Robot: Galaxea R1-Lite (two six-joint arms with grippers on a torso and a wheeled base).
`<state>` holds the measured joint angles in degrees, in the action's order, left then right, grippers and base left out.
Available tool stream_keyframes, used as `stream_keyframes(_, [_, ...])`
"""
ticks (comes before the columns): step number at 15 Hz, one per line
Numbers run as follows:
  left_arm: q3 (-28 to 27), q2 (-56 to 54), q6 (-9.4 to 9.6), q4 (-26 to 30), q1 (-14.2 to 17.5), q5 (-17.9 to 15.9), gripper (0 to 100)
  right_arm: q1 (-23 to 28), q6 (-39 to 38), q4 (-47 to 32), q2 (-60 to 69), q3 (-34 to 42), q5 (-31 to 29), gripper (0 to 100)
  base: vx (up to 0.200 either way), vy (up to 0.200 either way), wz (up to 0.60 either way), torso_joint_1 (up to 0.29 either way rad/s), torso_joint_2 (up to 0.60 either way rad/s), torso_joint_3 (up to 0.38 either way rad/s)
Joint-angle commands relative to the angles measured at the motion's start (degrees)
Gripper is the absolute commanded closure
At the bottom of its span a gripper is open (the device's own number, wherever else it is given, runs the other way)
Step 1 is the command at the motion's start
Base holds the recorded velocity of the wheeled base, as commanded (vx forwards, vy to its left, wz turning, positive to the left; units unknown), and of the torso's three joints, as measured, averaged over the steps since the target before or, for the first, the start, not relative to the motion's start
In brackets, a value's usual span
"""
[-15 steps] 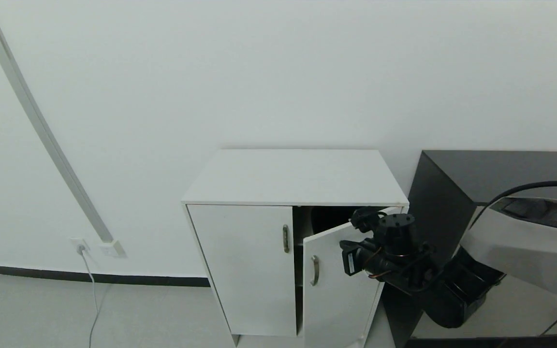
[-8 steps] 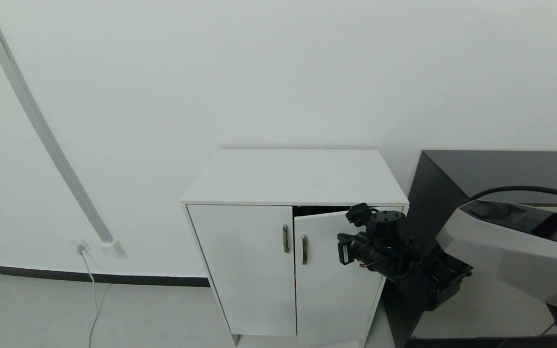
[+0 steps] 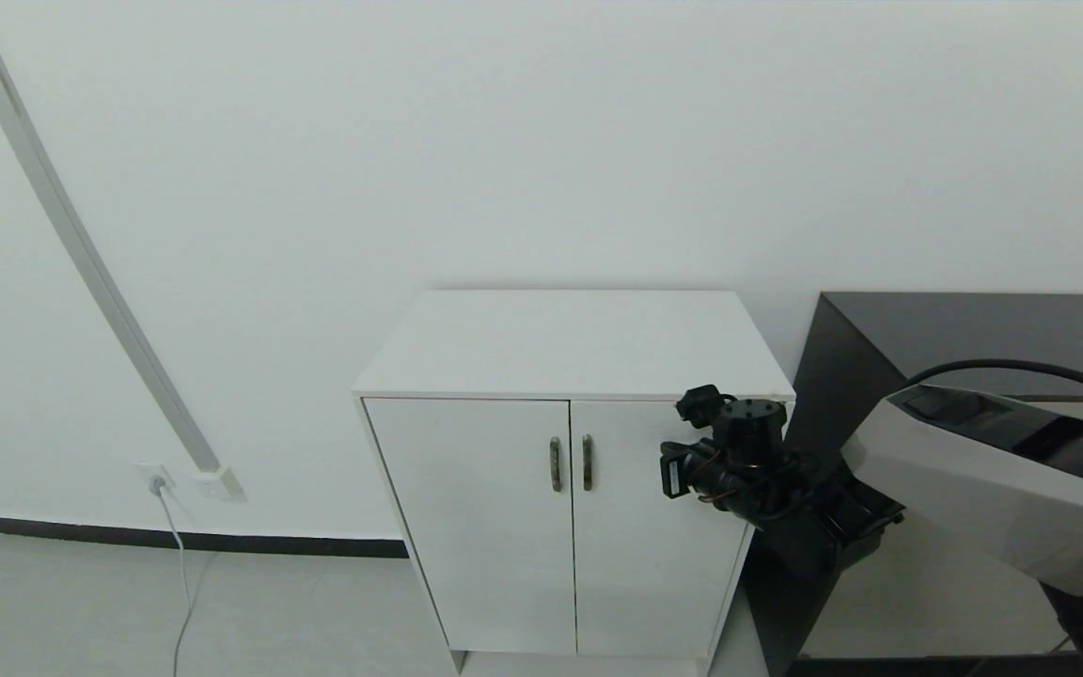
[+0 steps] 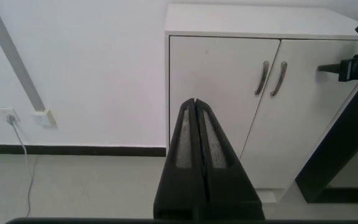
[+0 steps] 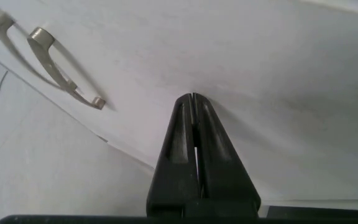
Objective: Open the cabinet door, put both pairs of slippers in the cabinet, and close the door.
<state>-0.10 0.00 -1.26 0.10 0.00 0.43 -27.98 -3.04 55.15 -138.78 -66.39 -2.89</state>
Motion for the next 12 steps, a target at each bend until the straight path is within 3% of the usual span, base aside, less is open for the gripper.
stream_keyframes(1, [0.01, 0.0, -0.06, -0.01, 0.0, 0.1, 100, 0.03, -0.04, 0.05, -0.09, -0.14, -0.01, 100, 0.0, 0.0, 0.0, 0.0, 0.0, 0.0])
stream_keyframes(12, [0.01, 0.0, 0.03, -0.01, 0.0, 0.01, 100, 0.29, -0.04, 0.05, -0.35, -1.29, -0.01, 100, 0.0, 0.0, 0.0, 0.0, 0.0, 0.0])
